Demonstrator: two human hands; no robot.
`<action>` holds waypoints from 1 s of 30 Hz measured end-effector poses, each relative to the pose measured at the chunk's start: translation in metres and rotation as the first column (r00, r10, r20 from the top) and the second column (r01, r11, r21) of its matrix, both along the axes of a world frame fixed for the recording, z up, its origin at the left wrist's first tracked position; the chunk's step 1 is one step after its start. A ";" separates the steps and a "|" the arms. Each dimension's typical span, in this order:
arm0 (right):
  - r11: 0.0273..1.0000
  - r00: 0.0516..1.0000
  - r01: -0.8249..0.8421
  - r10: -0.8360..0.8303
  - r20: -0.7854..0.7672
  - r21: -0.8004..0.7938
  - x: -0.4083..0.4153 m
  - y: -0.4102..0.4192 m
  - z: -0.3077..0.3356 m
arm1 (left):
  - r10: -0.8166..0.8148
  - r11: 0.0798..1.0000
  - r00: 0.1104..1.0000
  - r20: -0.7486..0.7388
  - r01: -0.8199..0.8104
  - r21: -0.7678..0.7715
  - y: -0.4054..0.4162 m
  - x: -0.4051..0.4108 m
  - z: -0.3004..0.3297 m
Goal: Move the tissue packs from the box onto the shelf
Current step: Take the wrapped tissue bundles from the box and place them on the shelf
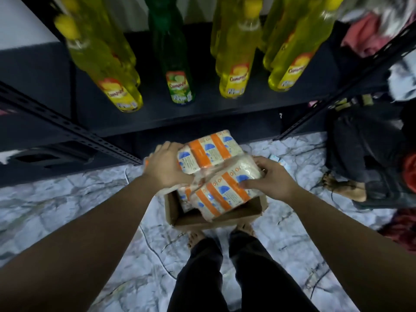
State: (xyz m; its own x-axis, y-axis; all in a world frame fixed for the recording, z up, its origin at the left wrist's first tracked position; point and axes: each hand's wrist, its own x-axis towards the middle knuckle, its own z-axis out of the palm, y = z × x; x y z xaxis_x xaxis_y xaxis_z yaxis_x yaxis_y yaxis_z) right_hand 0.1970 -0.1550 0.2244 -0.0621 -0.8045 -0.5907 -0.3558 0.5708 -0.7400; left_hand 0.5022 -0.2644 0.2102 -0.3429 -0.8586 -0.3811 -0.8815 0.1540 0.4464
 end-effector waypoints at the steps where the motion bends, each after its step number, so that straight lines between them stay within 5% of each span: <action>1: 0.999 1.000 -0.028 0.028 -0.006 -0.030 -0.001 -0.006 0.024 | 0.003 0.999 1.000 -0.011 -0.004 -0.032 -0.002 0.004 0.021; 15: 0.798 0.924 -0.383 0.328 -0.197 -0.465 -0.013 -0.080 0.324 | 0.054 0.913 0.987 -0.150 -0.109 -0.394 -0.013 0.041 0.296; 30: 0.661 0.858 -0.500 0.466 -0.216 -0.560 -0.041 -0.112 0.463 | 0.029 0.834 0.995 -0.096 -0.077 -0.546 -0.009 0.038 0.429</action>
